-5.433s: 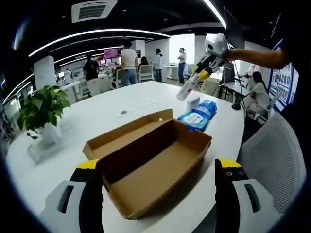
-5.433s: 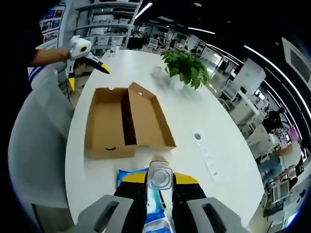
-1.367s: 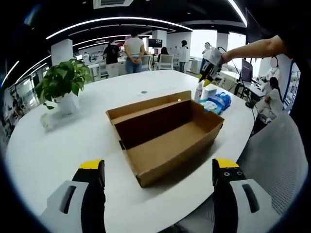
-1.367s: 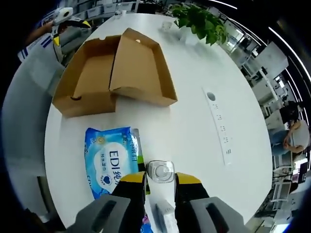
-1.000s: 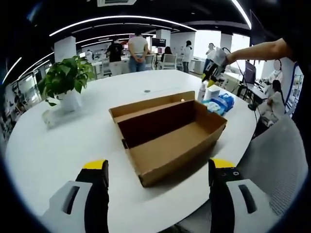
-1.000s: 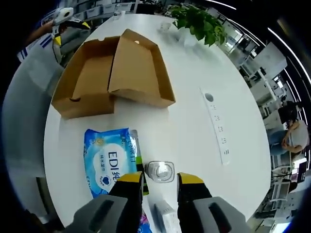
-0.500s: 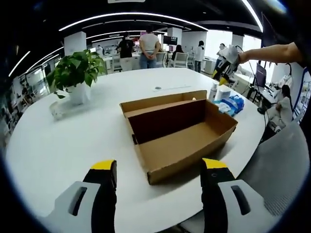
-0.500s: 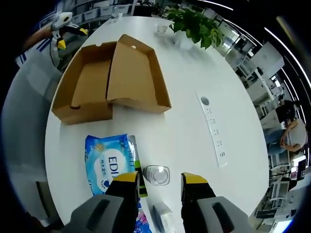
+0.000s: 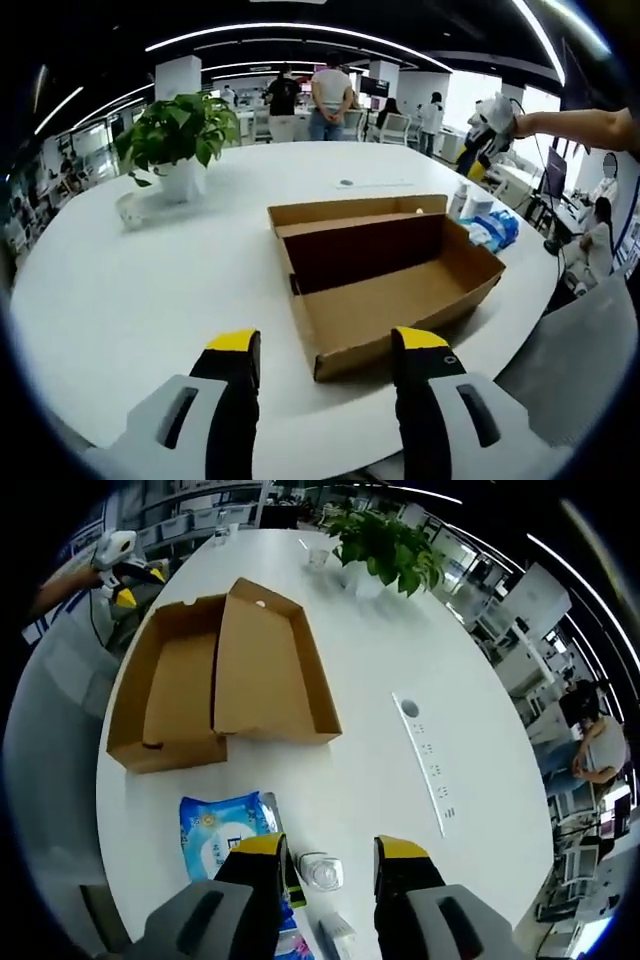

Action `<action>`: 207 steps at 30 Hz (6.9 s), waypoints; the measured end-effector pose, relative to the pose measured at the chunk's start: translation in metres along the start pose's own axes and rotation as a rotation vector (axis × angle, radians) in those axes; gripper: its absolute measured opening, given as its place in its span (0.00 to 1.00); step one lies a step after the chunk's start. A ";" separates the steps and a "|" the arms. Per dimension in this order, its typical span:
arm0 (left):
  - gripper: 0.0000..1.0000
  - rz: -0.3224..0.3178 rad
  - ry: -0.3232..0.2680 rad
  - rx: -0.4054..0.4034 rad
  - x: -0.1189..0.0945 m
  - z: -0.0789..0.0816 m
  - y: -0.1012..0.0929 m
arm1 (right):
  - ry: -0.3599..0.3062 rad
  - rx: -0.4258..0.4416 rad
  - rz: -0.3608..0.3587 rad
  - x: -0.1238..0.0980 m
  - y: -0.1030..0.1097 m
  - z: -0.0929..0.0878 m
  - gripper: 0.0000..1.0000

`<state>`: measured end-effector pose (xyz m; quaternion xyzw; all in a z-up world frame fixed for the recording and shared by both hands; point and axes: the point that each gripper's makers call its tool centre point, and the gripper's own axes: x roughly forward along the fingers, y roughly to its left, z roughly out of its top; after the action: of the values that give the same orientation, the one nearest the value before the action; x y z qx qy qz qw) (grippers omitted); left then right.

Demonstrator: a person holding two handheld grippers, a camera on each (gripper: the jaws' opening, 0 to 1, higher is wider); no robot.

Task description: Operate the shoe box by opening the lid, removing the specified soft item, and placing it in the target area until the item is outside and the box remains undamaged.

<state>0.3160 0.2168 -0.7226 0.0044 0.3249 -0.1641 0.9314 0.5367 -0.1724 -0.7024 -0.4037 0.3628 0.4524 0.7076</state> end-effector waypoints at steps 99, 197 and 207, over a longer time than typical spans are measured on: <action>0.03 0.051 0.113 -0.243 0.034 -0.033 0.015 | -0.084 1.072 -0.118 0.130 0.013 0.062 0.00; 0.03 0.029 0.098 -0.263 0.033 -0.030 0.005 | -0.554 0.781 -0.284 -0.012 0.043 0.114 0.00; 0.03 0.010 0.096 -0.271 0.034 -0.030 0.005 | -0.576 0.761 -0.287 -0.020 0.058 0.111 0.00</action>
<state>0.3244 0.2149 -0.7667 -0.1121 0.3881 -0.1136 0.9077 0.4926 -0.0640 -0.6529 -0.0211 0.2326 0.2791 0.9314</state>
